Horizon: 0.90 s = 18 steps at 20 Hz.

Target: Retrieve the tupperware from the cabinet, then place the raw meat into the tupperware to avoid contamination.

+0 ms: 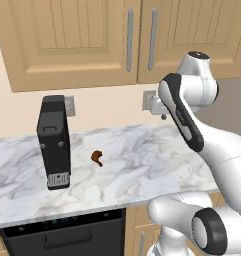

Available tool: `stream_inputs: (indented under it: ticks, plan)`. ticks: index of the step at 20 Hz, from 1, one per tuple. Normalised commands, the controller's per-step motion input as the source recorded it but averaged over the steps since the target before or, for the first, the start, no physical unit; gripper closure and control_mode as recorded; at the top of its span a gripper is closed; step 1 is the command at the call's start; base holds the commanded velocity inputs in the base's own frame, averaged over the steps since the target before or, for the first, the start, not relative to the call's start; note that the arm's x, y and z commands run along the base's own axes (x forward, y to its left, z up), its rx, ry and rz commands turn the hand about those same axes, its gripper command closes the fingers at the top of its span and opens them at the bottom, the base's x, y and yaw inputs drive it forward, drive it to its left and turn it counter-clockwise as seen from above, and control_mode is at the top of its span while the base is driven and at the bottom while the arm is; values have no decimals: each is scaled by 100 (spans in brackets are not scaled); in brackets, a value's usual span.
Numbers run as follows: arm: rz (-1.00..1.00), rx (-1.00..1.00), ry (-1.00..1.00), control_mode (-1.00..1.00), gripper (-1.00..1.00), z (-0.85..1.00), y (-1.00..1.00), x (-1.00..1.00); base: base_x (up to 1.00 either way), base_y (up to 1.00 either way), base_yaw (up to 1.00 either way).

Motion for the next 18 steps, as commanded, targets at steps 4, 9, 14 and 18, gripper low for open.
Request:
stream_inputs:
  ticks: [4, 9, 14, 18]
  plan:
    - [0, -1, -2, -100, -100, 0, 10, -4, 0, 0, 0]
    - [-4, -4, -23, -100, -100, 11, 24, -5, 0, 0, 0]
    - [-6, 0, -42, -100, -100, 49, 16, -1, 0, 0, 0]
    - [-10, 0, -30, -100, -100, 71, 33, 0, 0, 0, 0]
